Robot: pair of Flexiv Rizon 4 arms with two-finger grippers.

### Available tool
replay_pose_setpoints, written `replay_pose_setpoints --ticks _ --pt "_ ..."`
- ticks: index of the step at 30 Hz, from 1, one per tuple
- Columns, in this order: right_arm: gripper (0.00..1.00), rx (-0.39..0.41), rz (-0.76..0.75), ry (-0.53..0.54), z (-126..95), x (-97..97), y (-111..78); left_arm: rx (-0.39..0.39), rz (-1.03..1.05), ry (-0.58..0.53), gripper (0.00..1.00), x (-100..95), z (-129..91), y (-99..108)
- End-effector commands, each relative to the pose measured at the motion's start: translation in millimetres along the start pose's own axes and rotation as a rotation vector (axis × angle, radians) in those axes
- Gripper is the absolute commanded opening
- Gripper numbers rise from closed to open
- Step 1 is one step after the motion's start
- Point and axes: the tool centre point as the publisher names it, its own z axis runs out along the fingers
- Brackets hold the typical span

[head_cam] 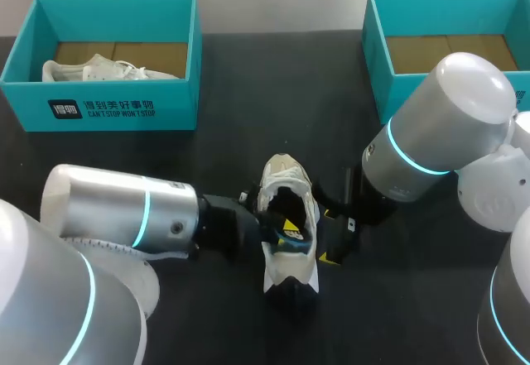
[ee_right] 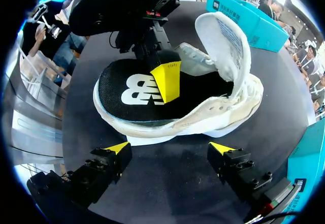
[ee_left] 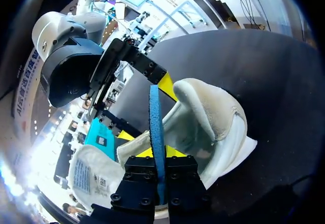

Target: Take the shoe out of the shoebox, open the shoe tongue, remove and reinsert the insole, then place the shoe into the shoebox

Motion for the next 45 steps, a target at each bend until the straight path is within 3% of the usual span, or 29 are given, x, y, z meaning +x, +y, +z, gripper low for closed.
replay_pose_setpoints --ticks 1,4,9,10,11,12,17,23,27,33,34,36,45 --pt "1.0 0.0 0.001 -0.003 1.8 1.3 0.4 -0.074 0.01 0.002 0.0 -3.8 7.2 -4.2" --pt "1.0 0.0 0.001 -0.003 1.8 1.3 0.4 -0.093 0.03 -0.007 0.0 -4.9 3.8 -4.8" --pt "1.0 0.0 0.001 -0.003 1.8 1.3 0.4 -0.021 -0.042 -0.047 0.0 -6.4 -1.5 -6.9" --pt "1.0 0.0 0.001 -0.003 1.8 1.3 0.4 -0.007 -0.056 -0.053 0.1 -6.0 -2.2 -7.4" --pt "1.0 0.0 0.001 -0.003 1.8 1.3 0.4 0.017 -0.079 -0.06 0.31 -5.6 -2.8 -8.0" --pt "1.0 0.0 0.001 -0.003 1.8 1.3 0.4 0.027 -0.09 -0.062 0.44 -5.7 -3.3 -8.7" --pt "1.0 0.0 0.001 -0.003 1.8 1.3 0.4 0.07 -0.125 -0.078 0.51 -7.3 -7.5 -12.8" --pt "1.0 0.0 0.001 -0.003 1.8 1.3 0.4 0.11 -0.14 -0.097 0.44 -7.9 -13.9 -23.0" --pt "1.0 0.0 0.001 -0.003 1.8 1.3 0.4 0.153 -0.152 -0.115 0.33 -9.8 -18.2 -30.6" --pt "1.0 0.0 0.001 -0.003 1.8 1.3 0.4 0.196 -0.155 -0.123 0.32 -12.4 -21.5 -38.6" --pt "1.0 0.0 0.001 -0.003 1.8 1.3 0.4 0.211 -0.164 -0.123 0.29 -11.6 -21.4 -39.7" --pt "1.0 0.0 0.001 -0.003 1.8 1.3 0.4 0.21 -0.16 -0.116 0.0 -9.7 -19.4 -39.3" --pt "1.0 0.0 0.001 -0.003 1.8 1.3 0.4 0.228 -0.054 -0.112 0.0 -4.6 4.5 -21.0"
